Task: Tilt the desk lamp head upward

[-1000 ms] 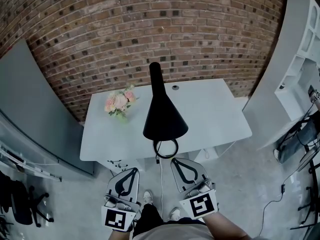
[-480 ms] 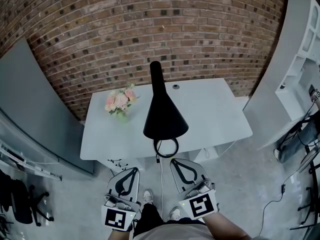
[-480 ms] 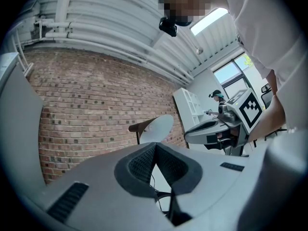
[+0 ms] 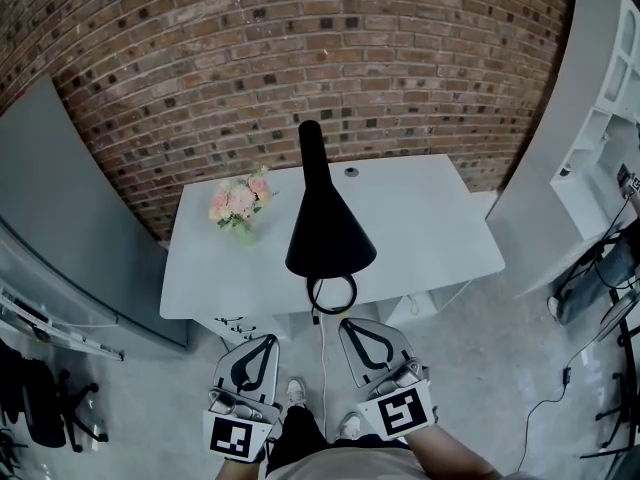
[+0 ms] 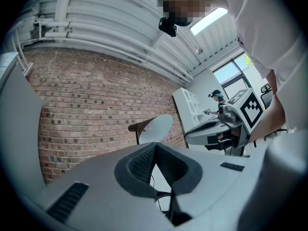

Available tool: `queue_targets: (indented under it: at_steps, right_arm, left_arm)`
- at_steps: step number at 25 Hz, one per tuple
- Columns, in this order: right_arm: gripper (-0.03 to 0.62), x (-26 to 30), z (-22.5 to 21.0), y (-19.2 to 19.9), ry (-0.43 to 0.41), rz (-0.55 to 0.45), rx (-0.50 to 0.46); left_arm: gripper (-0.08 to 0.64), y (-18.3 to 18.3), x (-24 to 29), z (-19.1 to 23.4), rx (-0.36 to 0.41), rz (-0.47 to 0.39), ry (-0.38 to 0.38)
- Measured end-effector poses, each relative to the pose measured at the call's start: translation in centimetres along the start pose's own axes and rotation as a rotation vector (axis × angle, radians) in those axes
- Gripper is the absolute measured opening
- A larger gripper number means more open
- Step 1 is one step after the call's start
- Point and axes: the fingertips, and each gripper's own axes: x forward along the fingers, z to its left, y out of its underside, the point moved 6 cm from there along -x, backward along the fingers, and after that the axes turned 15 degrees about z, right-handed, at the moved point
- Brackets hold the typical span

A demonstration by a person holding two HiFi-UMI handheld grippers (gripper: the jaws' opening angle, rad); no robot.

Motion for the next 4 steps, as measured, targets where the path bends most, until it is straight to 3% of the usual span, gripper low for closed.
queue_targets:
  at_steps: [4]
  right_arm:
    - [0.017,0.03,0.18,0.05,-0.003,0.006,-0.003]
  left_arm:
    - [0.008,0.18,-0.12,0.03,-0.003,0.003,-0.001]
